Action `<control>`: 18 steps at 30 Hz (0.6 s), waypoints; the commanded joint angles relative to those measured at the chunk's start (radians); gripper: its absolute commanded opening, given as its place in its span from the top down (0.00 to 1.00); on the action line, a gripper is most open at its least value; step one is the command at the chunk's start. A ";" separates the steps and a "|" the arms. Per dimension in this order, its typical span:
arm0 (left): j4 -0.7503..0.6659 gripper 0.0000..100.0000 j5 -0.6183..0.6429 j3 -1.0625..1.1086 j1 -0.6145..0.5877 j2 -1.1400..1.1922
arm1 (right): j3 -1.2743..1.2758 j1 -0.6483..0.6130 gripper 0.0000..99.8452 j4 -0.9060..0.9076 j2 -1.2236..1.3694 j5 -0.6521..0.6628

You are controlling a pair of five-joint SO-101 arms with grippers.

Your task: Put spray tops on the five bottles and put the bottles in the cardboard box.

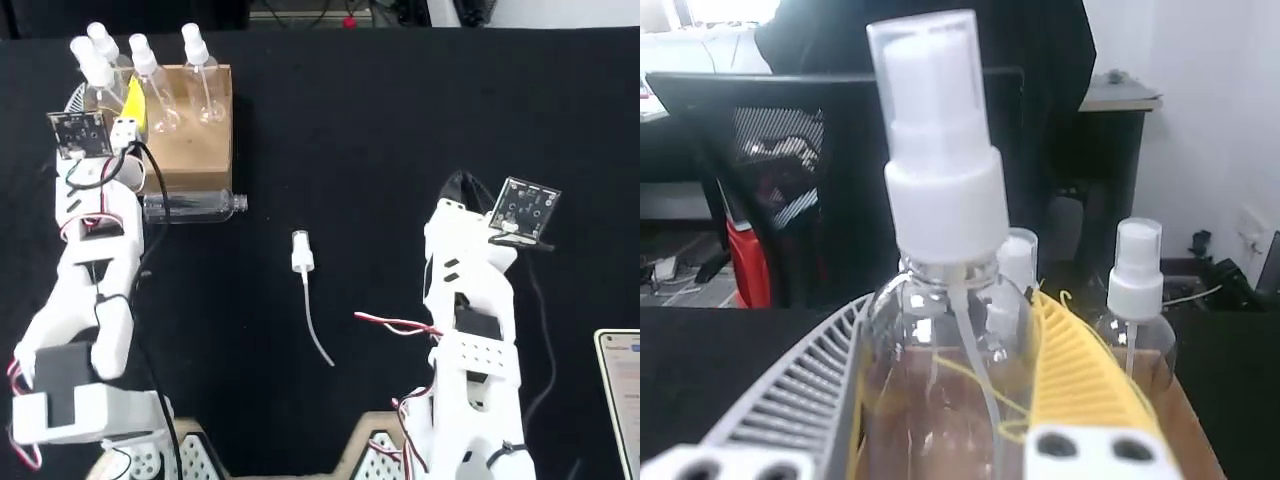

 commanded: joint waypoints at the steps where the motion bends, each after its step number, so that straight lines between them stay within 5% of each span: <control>1: -0.008 0.97 -0.003 -0.088 -0.021 0.034 | -0.028 -0.012 0.98 -0.025 -0.022 -0.003; 14: -0.011 0.97 -0.003 -0.272 -0.038 0.267 | -0.028 -0.012 0.98 -0.025 -0.022 -0.003; 18: -0.135 0.97 -0.003 -0.297 -0.062 0.333 | -0.028 -0.012 0.98 -0.025 -0.022 -0.003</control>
